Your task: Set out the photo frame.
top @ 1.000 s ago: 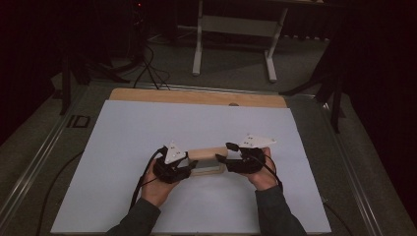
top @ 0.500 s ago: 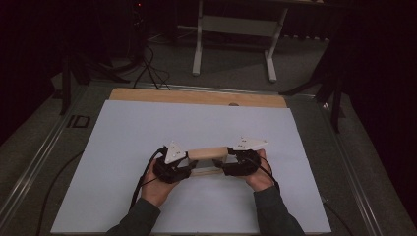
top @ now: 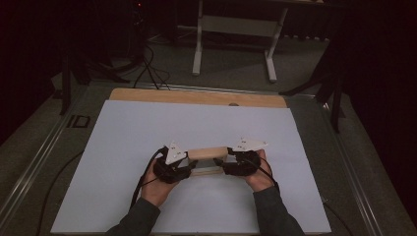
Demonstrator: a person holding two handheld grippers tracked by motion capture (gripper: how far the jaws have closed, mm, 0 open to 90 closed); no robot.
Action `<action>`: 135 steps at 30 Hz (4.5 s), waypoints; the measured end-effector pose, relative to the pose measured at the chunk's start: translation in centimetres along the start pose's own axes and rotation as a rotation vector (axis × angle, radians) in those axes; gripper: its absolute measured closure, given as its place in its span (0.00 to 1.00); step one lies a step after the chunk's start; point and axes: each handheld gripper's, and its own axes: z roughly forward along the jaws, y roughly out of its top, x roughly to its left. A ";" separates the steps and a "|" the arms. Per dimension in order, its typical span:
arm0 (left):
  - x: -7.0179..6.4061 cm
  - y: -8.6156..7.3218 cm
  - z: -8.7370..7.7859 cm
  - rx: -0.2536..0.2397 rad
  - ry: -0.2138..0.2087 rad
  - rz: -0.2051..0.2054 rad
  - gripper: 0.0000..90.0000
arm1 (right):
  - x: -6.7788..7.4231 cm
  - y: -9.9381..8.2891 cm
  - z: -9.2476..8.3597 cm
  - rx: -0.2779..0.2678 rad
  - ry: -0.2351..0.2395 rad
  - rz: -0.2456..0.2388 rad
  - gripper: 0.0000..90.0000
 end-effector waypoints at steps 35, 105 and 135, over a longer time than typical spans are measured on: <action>1.3 -0.3 -0.4 -0.004 0.032 -0.024 0.60 | 1.2 0.7 1.3 0.004 -0.045 -0.010 0.50; 5.0 0.1 1.2 -0.038 0.041 -0.089 0.52 | 0.6 2.7 3.0 0.010 -0.112 -0.144 0.60; 4.9 -0.5 2.7 0.000 0.050 -0.115 0.54 | -0.3 1.2 4.9 0.046 -0.126 -0.026 0.58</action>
